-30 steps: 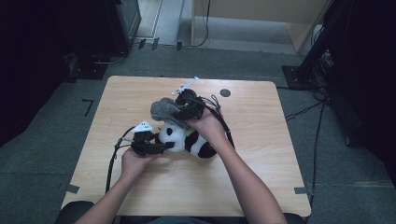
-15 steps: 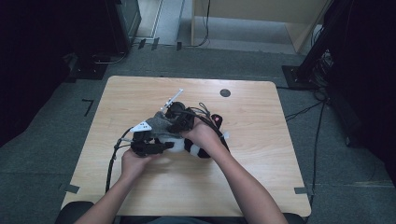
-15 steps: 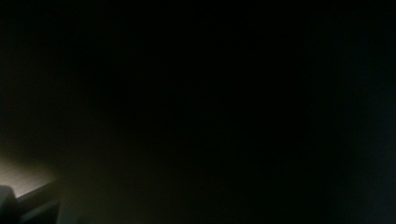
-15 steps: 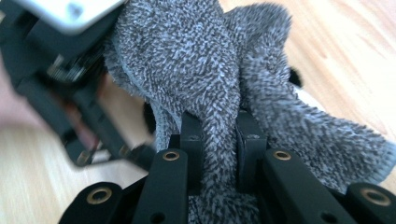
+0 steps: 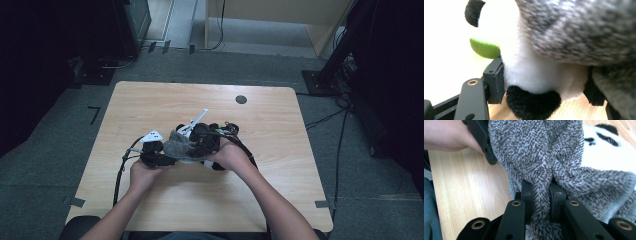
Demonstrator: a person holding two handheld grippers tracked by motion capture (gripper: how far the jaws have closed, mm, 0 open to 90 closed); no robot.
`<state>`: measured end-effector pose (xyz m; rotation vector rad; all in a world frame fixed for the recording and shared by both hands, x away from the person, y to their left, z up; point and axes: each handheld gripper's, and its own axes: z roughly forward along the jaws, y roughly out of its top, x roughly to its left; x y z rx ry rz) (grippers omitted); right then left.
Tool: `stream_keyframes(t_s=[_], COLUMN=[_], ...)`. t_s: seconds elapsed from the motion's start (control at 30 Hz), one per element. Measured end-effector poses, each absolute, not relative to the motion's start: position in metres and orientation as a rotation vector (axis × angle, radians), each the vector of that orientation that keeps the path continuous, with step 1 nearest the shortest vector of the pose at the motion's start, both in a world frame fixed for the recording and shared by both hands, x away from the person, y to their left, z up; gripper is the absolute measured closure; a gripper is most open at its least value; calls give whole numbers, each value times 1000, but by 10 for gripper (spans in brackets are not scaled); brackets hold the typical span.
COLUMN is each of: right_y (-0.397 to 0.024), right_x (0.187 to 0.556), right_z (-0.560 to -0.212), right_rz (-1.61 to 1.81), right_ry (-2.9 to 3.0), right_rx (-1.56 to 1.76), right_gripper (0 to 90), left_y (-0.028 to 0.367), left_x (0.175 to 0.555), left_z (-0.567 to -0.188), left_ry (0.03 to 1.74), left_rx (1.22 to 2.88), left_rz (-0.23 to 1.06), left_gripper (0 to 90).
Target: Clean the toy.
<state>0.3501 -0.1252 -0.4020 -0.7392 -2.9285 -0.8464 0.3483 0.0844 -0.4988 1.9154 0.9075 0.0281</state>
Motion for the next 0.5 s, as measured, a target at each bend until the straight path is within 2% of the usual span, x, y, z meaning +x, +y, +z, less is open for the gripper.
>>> stream_keyframes(t_s=[0.5], right_y=[-161], right_x=[332], right_z=[-405], right_rz=[-847], right_ry=[-2915], right_rx=[-730], right_gripper=[794], left_y=[85], left_x=[349], left_z=[-498], left_ry=[913], left_rx=[1910], left_rz=[13], left_gripper=[326])
